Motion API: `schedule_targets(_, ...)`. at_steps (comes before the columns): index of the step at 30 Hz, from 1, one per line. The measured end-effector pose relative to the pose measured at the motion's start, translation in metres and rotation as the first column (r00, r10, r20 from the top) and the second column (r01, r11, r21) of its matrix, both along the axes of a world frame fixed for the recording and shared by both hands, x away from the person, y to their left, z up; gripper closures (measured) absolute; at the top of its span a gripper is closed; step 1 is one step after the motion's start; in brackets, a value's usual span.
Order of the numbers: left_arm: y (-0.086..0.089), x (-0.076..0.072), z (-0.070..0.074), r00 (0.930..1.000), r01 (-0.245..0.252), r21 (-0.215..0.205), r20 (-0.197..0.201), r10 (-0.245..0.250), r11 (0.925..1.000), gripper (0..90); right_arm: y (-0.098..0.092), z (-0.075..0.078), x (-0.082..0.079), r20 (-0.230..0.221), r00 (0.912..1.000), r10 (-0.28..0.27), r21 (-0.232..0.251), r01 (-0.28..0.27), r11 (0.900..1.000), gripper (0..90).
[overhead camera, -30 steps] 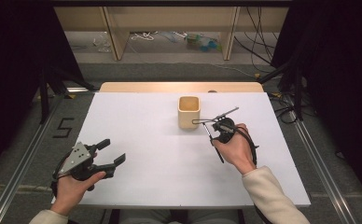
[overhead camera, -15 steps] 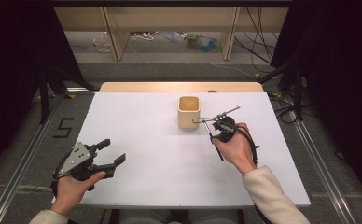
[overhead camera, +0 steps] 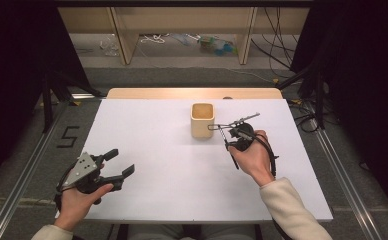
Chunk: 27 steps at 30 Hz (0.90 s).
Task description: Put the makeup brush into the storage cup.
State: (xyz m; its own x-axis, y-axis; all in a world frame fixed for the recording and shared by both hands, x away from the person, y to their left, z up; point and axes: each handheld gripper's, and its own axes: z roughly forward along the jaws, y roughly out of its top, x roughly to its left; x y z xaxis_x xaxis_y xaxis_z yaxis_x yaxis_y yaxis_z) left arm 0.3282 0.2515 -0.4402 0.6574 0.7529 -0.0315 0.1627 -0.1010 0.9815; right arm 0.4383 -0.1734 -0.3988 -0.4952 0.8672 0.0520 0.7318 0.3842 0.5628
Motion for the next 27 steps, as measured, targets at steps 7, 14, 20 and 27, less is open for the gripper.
schedule_targets(7, -0.0001, 0.0, 0.0, 1.0, 0.001, 0.0, 0.0, -0.001, 1.0, 19.7, -0.0007, 0.0016, 0.0, 0.02, 0.9998, -0.008, 0.017, 0.007, 1.0, 84.2)
schedule_targets(14, -0.0004, -0.0004, -0.0001, 1.0, 0.0, -0.005, -0.003, 0.0, 1.0, 20.0, -0.0005, 0.0015, -0.0001, 0.049, 0.9987, -0.014, 0.029, 0.012, 0.999, 84.2)
schedule_targets(20, -0.0002, -0.0001, -0.0001, 1.0, 0.001, 0.0, 0.0, -0.001, 1.0, 20.1, -0.0018, 0.0048, 0.0003, 0.055, 0.9985, -0.004, 0.027, 0.003, 1.0, 84.2)
schedule_targets(27, -0.0001, -0.0004, -0.0001, 1.0, 0.001, -0.002, -0.002, -0.001, 1.0, 20.1, -0.001, 0.0067, 0.0001, 0.084, 0.9964, -0.011, 0.039, 0.008, 0.999, 84.2)
